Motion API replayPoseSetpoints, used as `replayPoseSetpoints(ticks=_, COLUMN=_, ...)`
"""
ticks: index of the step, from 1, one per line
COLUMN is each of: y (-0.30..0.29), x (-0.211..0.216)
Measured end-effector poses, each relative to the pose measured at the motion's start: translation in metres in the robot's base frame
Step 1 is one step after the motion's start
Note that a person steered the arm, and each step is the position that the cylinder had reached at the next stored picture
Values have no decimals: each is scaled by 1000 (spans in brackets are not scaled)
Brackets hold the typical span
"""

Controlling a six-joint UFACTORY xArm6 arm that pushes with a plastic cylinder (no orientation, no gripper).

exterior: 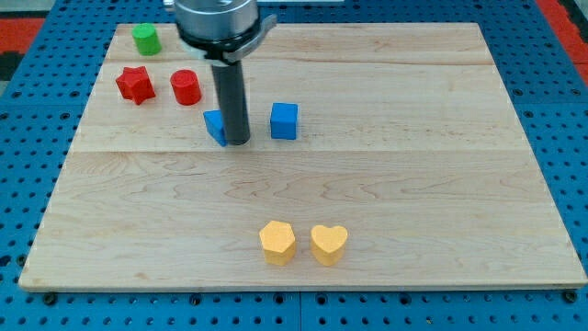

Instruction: Push the red star to down a bit

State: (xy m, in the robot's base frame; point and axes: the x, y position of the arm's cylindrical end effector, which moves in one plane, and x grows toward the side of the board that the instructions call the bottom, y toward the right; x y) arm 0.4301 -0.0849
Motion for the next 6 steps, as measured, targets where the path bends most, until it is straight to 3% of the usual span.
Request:
replayPoseSetpoints(ticks=2, y=-57, x=1)
replayPoseSetpoints(ticks=3, y=-2, x=-37)
replayPoseSetpoints(ticks=6, y=15, x=-64)
